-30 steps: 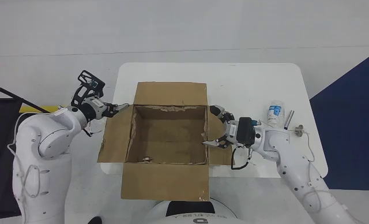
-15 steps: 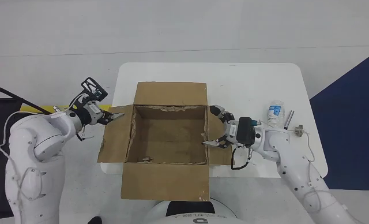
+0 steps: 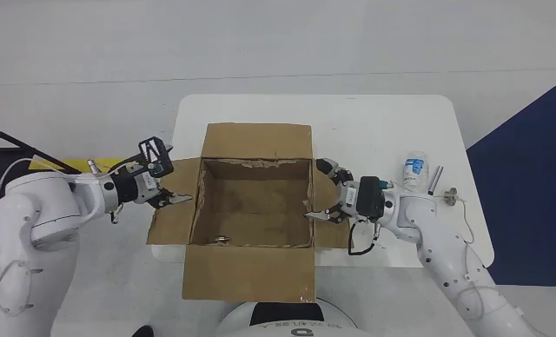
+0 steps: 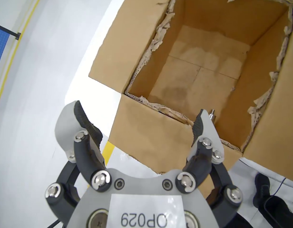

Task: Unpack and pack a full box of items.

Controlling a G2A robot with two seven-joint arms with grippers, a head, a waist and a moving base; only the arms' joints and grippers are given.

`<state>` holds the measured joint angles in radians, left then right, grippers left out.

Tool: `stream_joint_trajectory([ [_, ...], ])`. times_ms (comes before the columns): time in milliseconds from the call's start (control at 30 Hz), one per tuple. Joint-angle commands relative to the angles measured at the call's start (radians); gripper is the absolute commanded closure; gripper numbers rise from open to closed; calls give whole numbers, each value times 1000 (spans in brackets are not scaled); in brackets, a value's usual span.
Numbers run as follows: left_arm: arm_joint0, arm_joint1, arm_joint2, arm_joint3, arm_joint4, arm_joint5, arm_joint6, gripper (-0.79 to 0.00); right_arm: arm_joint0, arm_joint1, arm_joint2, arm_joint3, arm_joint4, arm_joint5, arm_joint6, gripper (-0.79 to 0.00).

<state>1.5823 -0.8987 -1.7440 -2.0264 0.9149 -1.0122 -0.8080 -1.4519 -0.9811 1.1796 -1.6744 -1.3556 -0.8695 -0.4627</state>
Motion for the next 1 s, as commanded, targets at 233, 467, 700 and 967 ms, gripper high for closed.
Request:
stream_joint_trajectory([
  [233,-65,167,155,-48,-22,0,0,-785,0,0,0,0,0,0,-1,-785],
  [467,-157,205,240,-24,-156,22,-9,-785,0,0,0,0,0,0,-1,-785],
  [700,-154,205,245,-26,-152,17,-10,-785,0,0,0,0,0,0,-1,-785],
  [967,-245,250,464,-65,-18,32,-32,-690,0,0,0,0,0,0,-1,-785],
])
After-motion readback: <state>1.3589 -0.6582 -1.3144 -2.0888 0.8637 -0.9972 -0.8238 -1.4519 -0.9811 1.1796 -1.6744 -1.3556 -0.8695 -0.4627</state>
